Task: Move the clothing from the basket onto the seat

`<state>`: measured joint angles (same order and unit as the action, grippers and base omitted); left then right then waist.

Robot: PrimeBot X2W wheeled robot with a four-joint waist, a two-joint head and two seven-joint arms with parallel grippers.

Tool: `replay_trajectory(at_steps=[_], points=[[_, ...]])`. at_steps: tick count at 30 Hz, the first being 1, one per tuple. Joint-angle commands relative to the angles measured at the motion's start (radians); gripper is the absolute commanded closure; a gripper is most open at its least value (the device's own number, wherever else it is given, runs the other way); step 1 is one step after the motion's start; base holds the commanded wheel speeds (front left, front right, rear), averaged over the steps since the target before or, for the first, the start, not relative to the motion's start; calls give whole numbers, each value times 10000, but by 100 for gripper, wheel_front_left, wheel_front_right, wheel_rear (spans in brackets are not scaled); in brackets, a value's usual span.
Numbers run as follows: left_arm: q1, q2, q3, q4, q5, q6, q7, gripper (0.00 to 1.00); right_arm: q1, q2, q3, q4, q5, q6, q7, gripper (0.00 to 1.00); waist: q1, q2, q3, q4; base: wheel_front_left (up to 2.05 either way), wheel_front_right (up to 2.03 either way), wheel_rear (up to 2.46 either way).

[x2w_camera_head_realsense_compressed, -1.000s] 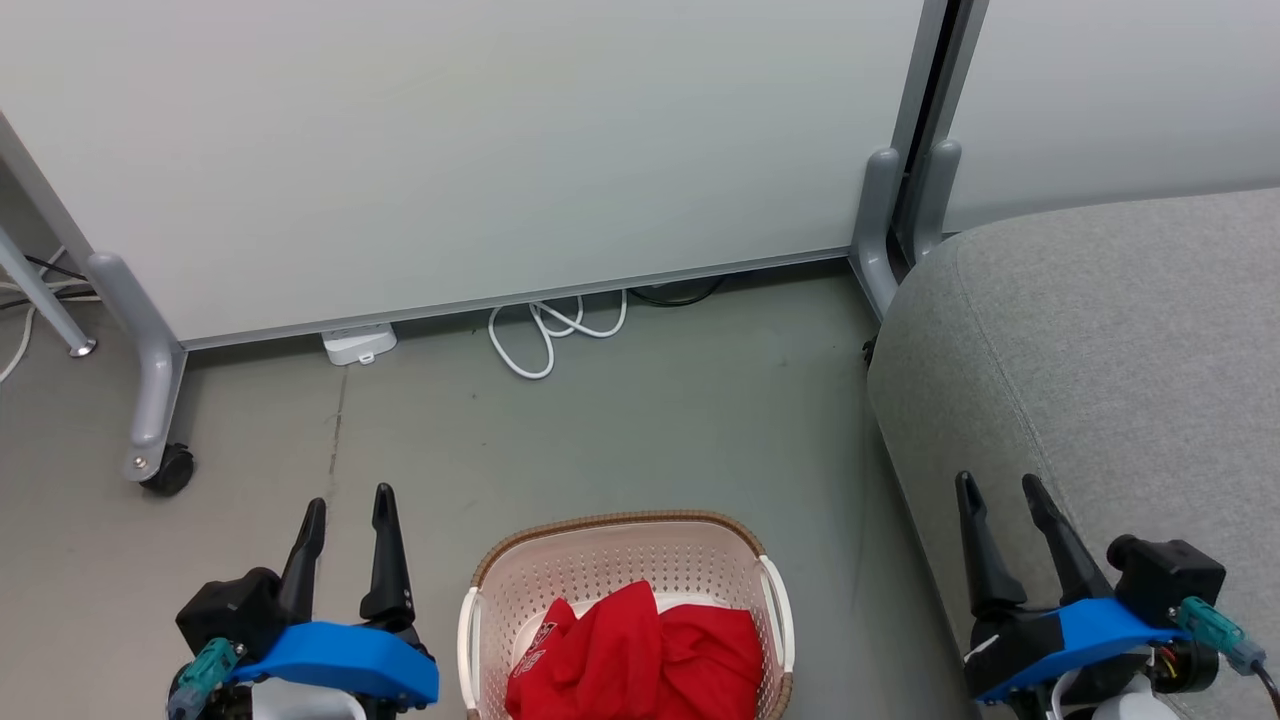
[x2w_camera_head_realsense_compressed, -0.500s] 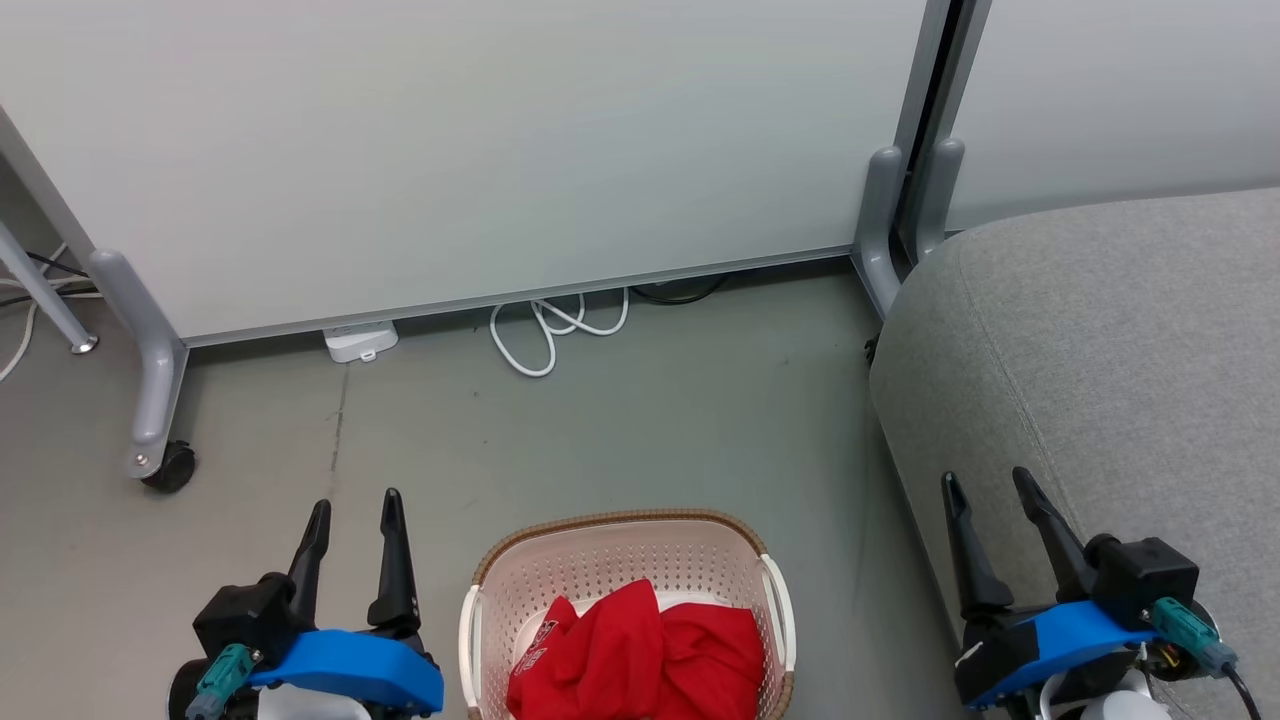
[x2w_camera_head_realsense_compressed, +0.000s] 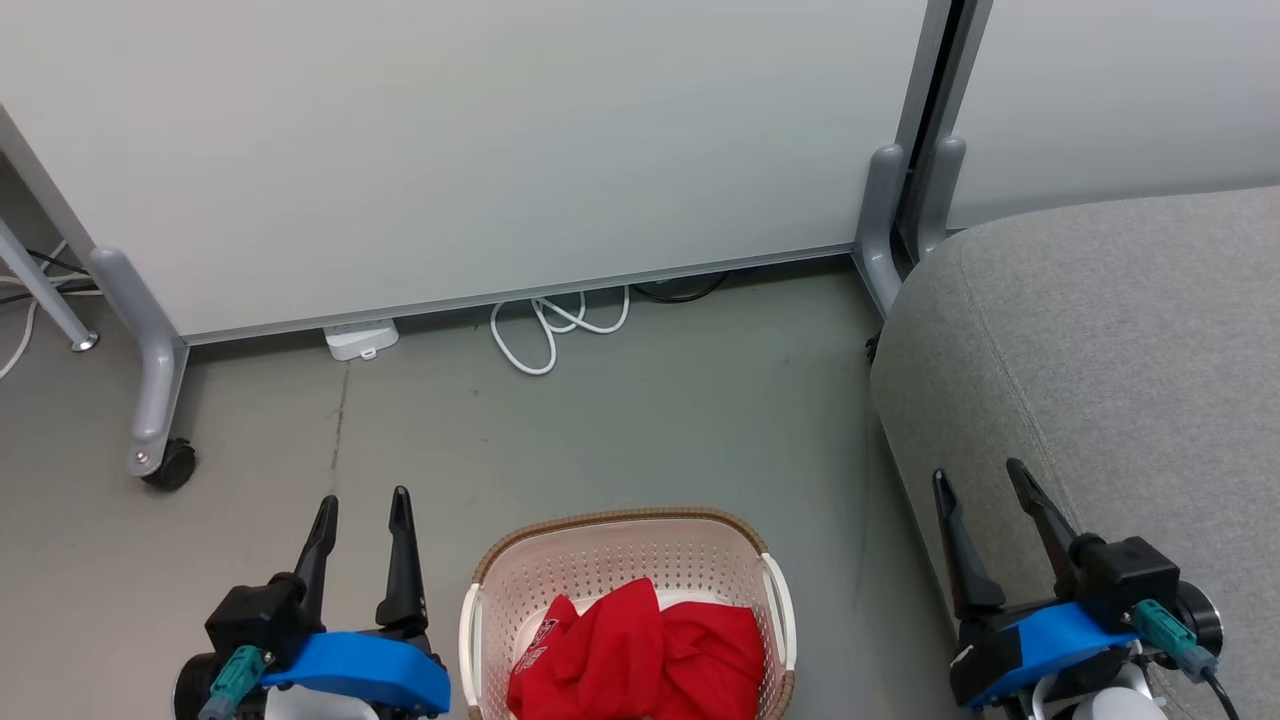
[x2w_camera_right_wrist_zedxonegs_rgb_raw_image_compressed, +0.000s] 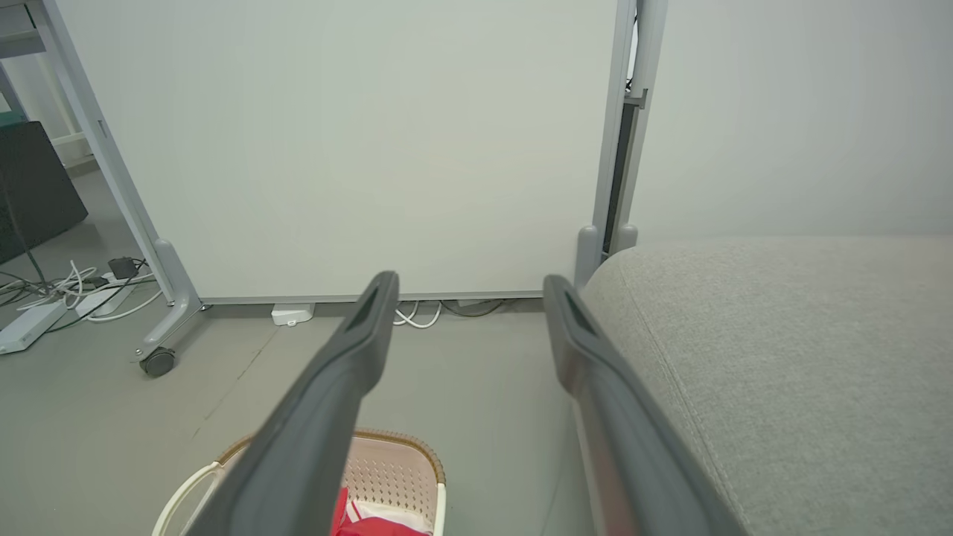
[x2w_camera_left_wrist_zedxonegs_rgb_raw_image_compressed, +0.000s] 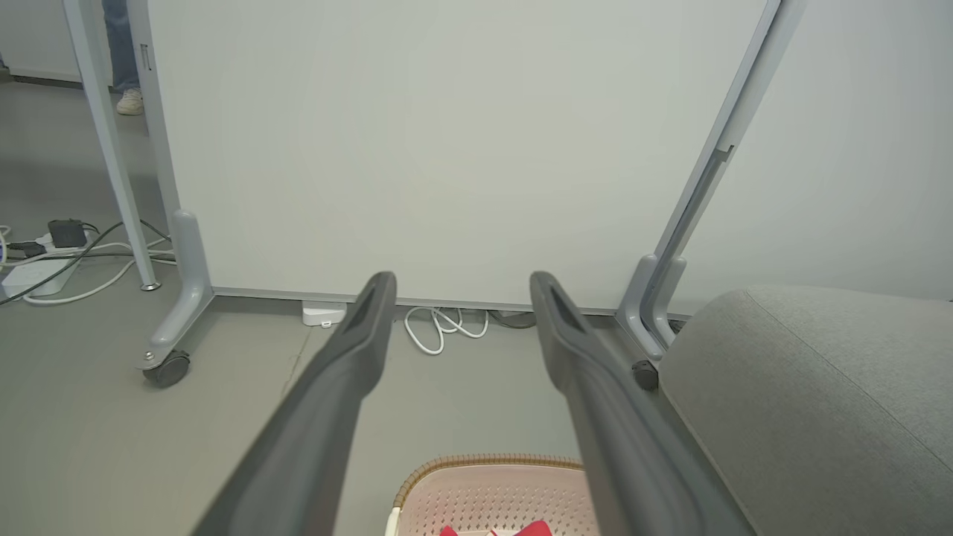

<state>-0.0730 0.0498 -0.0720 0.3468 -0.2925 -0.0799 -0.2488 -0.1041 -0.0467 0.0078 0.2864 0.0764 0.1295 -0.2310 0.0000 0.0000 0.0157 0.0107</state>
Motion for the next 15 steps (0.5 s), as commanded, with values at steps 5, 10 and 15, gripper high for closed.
replay_trajectory(at_steps=[5, 10, 15], points=[[-70, 12, -96, -23, 351, 79, -136, 0, -91, -59, 10, -62, -445, 19, -139, 0, 0, 0, 11, -5, 0, 0, 0], [-117, 13, -152, 39, 476, 95, -180, 0, -135, -60, 17, -42, -600, 12, -191, 0, 0, 0, 29, -15, 0, 0, 0], [-150, 13, -158, 81, 416, 101, -180, 0, -158, -59, 12, 7, -512, 12, -188, 0, 0, 0, 26, -22, 0, 0, 0]])
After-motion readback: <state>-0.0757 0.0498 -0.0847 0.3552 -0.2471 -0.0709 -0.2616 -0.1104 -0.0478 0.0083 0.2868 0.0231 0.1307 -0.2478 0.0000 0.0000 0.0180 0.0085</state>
